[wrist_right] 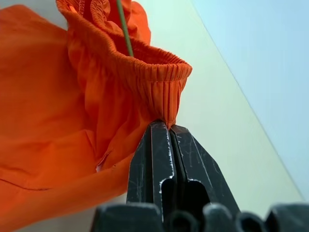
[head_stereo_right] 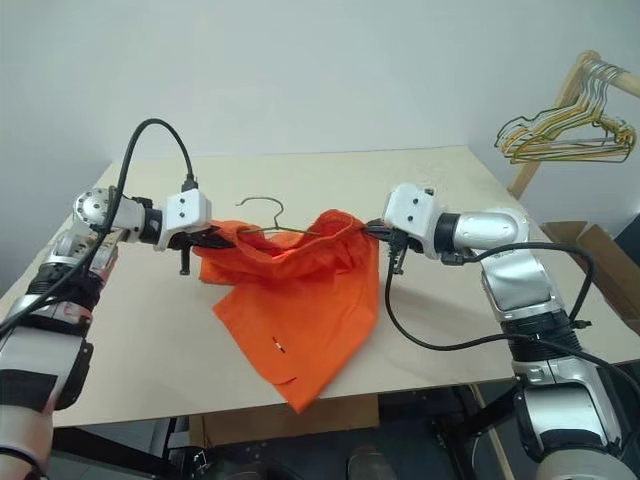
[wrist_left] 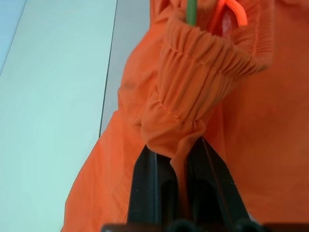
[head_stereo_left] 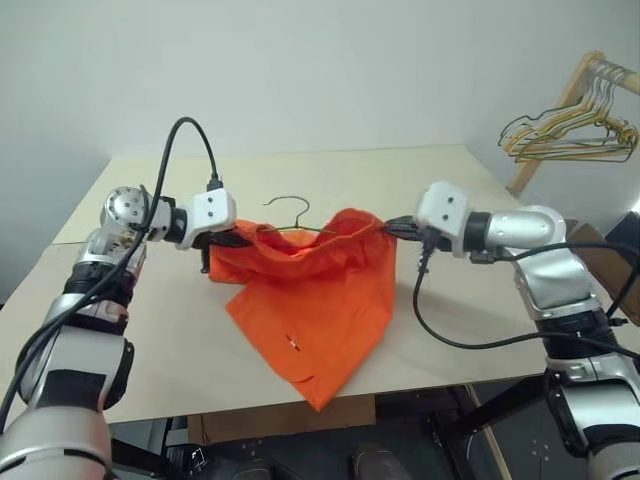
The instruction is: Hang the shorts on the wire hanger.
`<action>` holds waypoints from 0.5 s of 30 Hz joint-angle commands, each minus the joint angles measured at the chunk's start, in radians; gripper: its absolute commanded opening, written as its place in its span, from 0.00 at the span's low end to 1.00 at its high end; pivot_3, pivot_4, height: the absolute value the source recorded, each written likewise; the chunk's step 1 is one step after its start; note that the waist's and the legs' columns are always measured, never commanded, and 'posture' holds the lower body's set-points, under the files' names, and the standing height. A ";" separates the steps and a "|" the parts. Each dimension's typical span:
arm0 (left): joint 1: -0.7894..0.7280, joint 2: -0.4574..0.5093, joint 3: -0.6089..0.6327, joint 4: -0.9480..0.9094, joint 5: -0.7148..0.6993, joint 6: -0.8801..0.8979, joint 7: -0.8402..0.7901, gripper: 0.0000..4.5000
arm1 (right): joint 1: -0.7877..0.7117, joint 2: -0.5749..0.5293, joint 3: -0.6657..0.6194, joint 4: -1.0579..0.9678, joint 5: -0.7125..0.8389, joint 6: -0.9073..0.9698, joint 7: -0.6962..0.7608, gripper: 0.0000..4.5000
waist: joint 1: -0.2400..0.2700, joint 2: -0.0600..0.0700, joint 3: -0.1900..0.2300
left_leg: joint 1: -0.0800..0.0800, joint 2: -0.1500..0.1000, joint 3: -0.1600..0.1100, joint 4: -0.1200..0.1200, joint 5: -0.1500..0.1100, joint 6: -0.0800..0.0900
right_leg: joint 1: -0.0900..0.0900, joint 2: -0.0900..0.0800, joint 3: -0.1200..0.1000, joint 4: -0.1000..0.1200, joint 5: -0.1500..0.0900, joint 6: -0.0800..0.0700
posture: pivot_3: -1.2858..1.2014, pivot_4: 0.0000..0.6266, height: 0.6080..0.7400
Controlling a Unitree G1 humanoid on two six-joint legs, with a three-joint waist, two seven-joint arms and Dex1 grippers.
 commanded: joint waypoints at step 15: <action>0.089 -0.044 0.097 -0.214 -0.023 0.099 0.027 0.00 | -0.050 0.049 0.071 0.021 -0.131 -0.170 -0.052 0.01 | 0.015 0.000 0.000 | 0.000 0.000 0.000 0.000 0.000 0.000 | 0.000 0.000 0.000 0.000 0.000 0.000 | 0.48 0.00 1.00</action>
